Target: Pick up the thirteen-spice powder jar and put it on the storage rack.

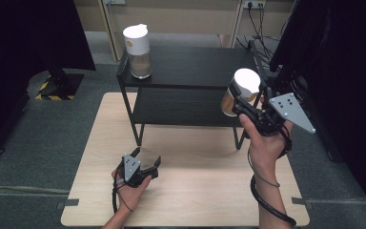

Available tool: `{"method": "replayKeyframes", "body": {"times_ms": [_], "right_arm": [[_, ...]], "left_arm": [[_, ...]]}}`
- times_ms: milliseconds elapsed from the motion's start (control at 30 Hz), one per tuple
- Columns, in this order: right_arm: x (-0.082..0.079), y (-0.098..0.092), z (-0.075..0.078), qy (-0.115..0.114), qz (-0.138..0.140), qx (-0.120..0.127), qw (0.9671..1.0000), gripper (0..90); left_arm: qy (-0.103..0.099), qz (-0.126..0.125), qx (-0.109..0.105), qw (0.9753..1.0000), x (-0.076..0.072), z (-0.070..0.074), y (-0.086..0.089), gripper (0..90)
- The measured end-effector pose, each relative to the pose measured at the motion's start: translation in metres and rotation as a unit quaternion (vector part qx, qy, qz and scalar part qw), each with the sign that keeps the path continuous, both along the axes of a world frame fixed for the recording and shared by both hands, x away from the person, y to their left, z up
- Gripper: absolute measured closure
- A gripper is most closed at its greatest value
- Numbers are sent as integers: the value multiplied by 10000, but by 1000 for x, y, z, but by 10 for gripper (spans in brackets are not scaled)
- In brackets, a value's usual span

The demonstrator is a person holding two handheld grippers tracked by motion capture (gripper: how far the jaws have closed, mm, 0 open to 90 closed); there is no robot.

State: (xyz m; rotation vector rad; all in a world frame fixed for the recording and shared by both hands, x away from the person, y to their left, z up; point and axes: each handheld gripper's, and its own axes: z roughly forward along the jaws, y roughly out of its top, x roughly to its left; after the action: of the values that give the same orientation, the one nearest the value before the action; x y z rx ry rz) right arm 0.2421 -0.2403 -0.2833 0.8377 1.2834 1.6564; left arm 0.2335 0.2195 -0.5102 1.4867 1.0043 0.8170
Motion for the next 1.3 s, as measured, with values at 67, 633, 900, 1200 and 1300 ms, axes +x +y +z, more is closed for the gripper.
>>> {"method": "replayKeyframes", "body": {"times_ms": [67,633,900,1200,1300], "right_arm": [[1,1,3,-18,-16,13,10000,312],[15,4,23,-44,-121,116,9999,312],[21,5,31,-47,-207,128,9997,312],[32,6,43,-24,-265,112,9996,312],[37,7,46,-2,-282,88,9996,312]], "left_arm": [[3,2,-3,10000,0,0,0,109],[14,-7,-5,10000,0,0,1,109],[5,-11,-4,10000,0,0,0,109],[14,-14,2,10000,1,0,0,109],[20,-20,2,10000,1,1,1,109]]}}
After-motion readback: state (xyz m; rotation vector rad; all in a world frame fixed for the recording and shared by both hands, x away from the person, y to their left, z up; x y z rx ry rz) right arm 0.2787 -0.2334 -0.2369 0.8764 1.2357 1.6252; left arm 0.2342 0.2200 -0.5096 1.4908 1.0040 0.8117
